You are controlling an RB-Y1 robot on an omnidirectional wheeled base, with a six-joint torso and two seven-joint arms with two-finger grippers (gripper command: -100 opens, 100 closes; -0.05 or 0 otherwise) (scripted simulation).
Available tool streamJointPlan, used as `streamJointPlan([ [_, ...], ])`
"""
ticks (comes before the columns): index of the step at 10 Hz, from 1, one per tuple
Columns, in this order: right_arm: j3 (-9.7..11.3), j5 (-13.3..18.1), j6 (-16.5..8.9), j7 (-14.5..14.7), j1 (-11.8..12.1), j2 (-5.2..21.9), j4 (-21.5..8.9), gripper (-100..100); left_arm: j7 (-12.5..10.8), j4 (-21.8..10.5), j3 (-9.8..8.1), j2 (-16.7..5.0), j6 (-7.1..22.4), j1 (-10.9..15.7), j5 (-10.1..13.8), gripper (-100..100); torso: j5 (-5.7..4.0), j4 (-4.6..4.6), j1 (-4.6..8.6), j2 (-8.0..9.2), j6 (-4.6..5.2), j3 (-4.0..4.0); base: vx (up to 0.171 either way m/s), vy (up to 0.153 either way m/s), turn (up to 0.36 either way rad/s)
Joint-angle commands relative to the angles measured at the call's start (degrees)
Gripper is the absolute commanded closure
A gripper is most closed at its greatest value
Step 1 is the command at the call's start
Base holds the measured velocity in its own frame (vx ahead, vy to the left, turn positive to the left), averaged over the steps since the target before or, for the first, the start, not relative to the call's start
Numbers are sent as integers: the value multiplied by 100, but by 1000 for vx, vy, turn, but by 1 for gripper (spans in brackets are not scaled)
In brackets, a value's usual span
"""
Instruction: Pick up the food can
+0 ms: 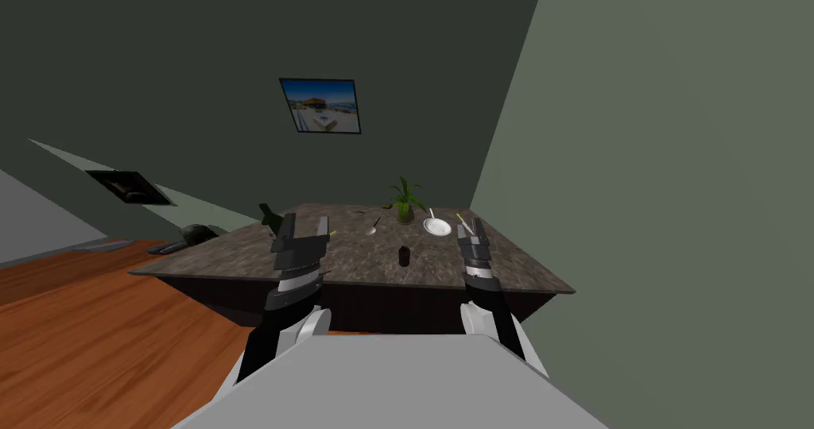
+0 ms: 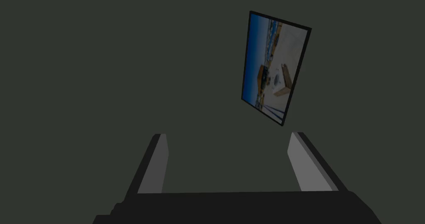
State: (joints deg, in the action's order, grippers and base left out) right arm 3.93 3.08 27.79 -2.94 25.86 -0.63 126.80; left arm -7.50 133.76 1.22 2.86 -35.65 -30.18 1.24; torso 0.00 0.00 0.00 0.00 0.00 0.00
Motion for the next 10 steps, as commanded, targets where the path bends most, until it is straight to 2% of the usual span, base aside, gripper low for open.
streamJointPlan([
  [1, -43, 234, 129, -105, 177, 207, 57, -100, 0, 0, 0, 0, 0, 0, 0, 0, 0, 0, 0, 0, 0, 0, -41, -43, 271],
  [4, -148, 664, 360, -299, 494, 416, 148, -100, 0, 0, -1, -1, 0, 1, 0, 0, -8, 6, 39, 25, -1, 15, -63, -96, 219],
  [6, -264, 1007, 572, -483, 785, 545, 224, -100, 0, 0, 0, -1, 0, 1, 0, 0, -9, 5, 39, 23, -2, 14, -62, -88, 342],
  [7, -264, 1067, 572, -483, 785, 545, 224, -100, 0, 0, 0, -1, 0, 1, 0, 0, -8, 6, 37, 26, -1, 15, -53, -62, 72],
  [9, -420, 1449, 826, -707, 1130, 669, 305, -100, 0, 0, 0, -1, 0, 1, 0, 0, -6, 4, 26, 15, -1, 9, -48, -55, 284],
  [10, -420, 1553, 826, -707, 1130, 669, 305, -100, 0, 0, 0, -1, 0, 1, 0, 0, -6, 4, 28, 17, -2, 10, -51, -52, 175],
])
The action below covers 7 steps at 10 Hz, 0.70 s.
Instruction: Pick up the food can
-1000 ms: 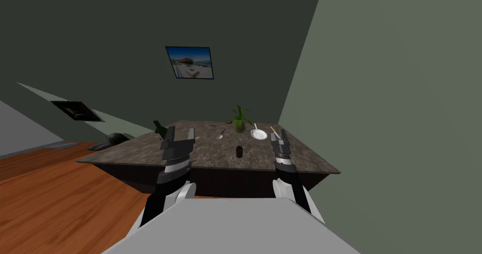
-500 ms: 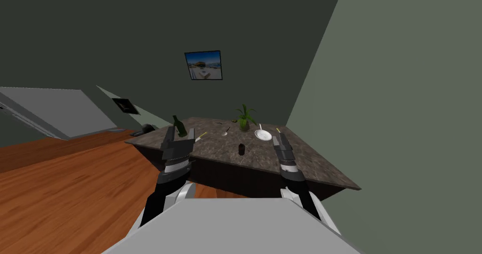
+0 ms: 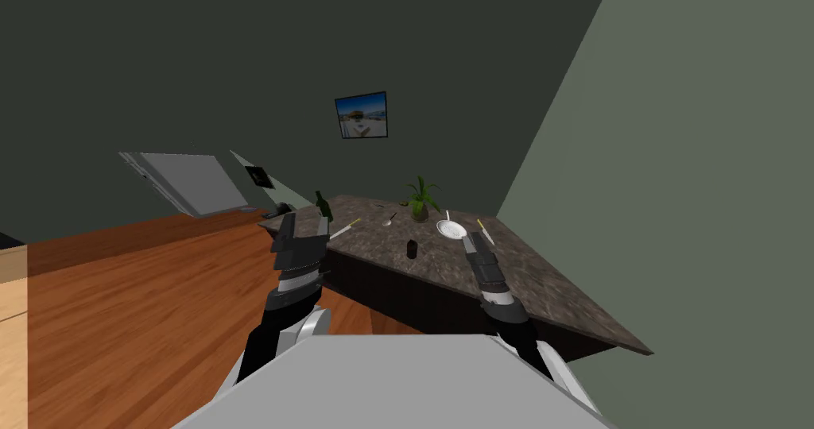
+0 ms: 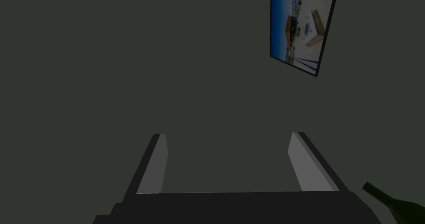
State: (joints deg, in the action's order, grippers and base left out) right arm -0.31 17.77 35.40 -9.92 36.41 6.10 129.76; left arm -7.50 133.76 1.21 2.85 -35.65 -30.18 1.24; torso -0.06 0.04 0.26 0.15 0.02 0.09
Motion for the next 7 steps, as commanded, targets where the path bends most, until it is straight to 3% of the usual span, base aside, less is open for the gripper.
streamJointPlan([
  [1, -90, 286, 206, -135, 266, 59, 49, -100, 0, 0, 0, 0, 0, 0, 0, 0, 0, 0, 0, 0, 0, 0, -47, -63, 253],
  [4, -194, 645, 356, -270, 467, 122, 87, -100, 0, 0, 1, 0, 0, 1, 0, 0, 1, -1, -1, -2, -4, -1, -48, -46, 212],
  [5, -310, 873, 513, -413, 678, 186, 123, -100, 0, 0, 0, 0, 0, 0, 0, 0, 0, -1, -2, -3, 2, -2, -64, -35, 260],
  [6, -310, 951, 513, -413, 678, 186, 123, -100, 0, 0, 0, 0, 0, 1, 0, 0, 1, 0, -3, 1, -2, 0, -47, -33, 183],
  [7, -436, 1156, 677, -563, 897, 251, 156, -100, 0, 0, 0, 0, 0, 0, 0, 0, 1, 0, -5, -4, 1, -2, -45, -46, 384],
])
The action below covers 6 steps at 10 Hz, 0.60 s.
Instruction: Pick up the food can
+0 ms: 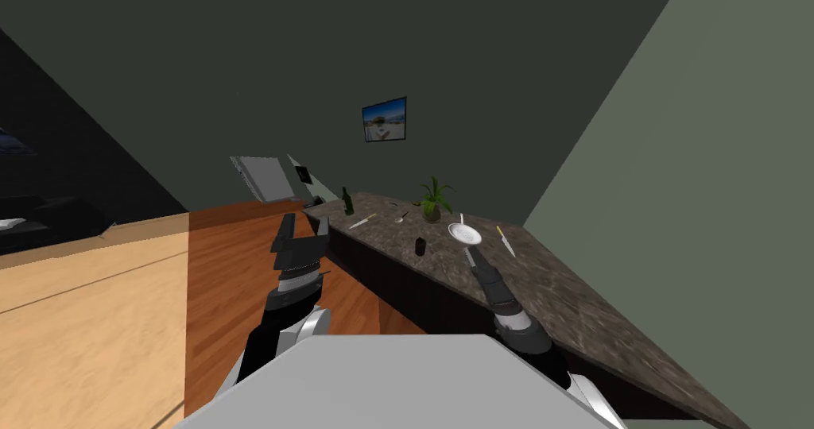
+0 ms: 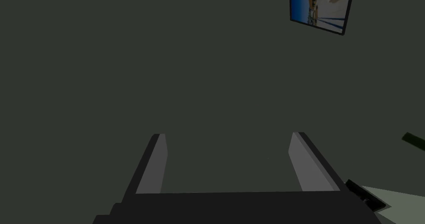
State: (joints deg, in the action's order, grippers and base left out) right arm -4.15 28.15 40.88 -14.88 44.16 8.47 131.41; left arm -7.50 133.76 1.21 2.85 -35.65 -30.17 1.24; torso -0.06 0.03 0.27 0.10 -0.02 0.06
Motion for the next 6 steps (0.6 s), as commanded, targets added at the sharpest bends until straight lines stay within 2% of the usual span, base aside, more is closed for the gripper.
streamJointPlan([
  [1, -52, 233, 128, -68, 122, 14, -9, -100, 0, 0, 0, 0, 0, 0, 0, 0, 0, 0, 0, 0, 0, 0, -45, -51, 141],
  [2, -188, 439, 299, -225, 348, 80, 20, -100, 0, 0, -1, 0, 0, -1, 0, 0, -2, 0, 2, -2, 6, -1, -55, -32, 250],
  [3, -188, 567, 299, -225, 348, 80, 20, -100, 0, 0, 0, 0, 0, 0, 0, 0, 0, 0, -2, 1, 3, 1, -43, -27, 219],
  [4, -335, 751, 473, -388, 580, 145, 47, -100, 0, 0, -1, 0, 0, -1, 0, 0, 0, 0, -5, -3, 4, -1, -40, -30, 354],
  [5, -335, 899, 473, -388, 580, 145, 47, -100, 0, 0, 0, 0, 0, -1, 0, 0, 0, -1, -3, -4, 2, -2, -37, -31, 147],
  [6, -490, 1088, 652, -557, 817, 210, 69, -100, 0, 0, -1, 0, 0, -2, 0, 0, 0, -1, -4, -7, 6, -4, -49, -25, 397],
])
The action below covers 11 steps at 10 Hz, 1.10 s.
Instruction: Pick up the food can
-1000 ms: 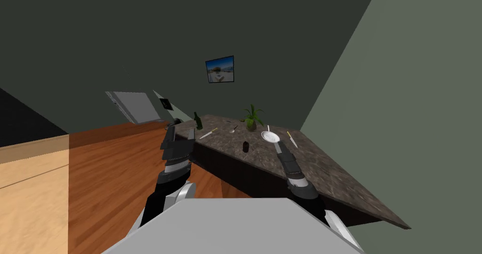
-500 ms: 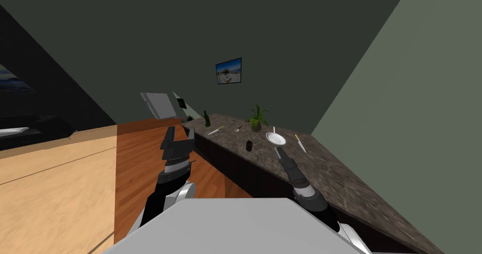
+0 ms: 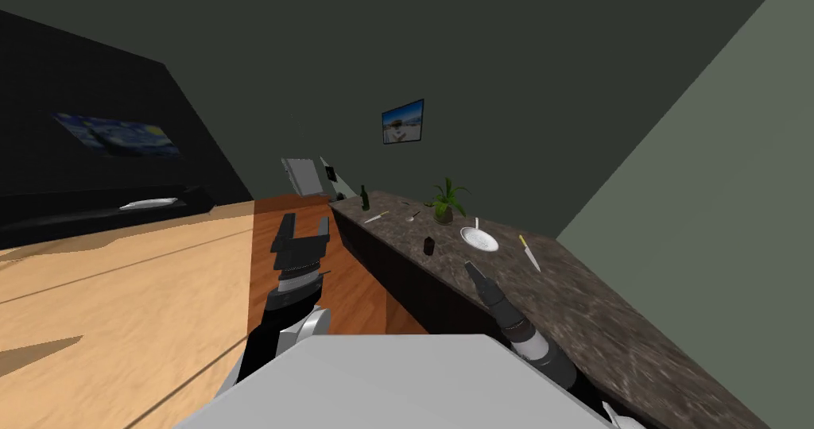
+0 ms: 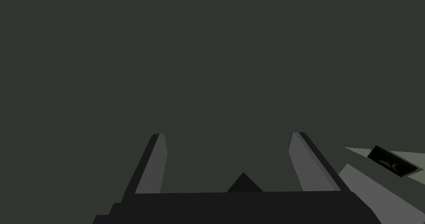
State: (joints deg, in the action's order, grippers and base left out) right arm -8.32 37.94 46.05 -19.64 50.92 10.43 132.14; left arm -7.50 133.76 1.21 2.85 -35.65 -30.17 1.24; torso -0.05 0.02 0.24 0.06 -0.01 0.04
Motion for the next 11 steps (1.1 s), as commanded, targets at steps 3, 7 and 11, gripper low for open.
streamJointPlan([
  [3, -239, 600, 317, -254, 381, 78, 15, -100, 0, 0, 0, 0, 0, -1, 0, 0, 0, 0, -2, -2, 2, -1, -39, -23, 220],
  [7, -592, 1222, 683, -609, 846, 200, 39, -100, 0, 0, -1, 0, 0, -2, 0, 0, 0, -2, -2, -11, 6, -6, -24, -14, 228],
  [11, -971, 1976, 1047, -971, 1322, 302, 51, -100, 0, 0, -1, 0, 0, -2, 0, 0, -1, -2, 0, -12, 8, -6, -24, -18, 272],
])
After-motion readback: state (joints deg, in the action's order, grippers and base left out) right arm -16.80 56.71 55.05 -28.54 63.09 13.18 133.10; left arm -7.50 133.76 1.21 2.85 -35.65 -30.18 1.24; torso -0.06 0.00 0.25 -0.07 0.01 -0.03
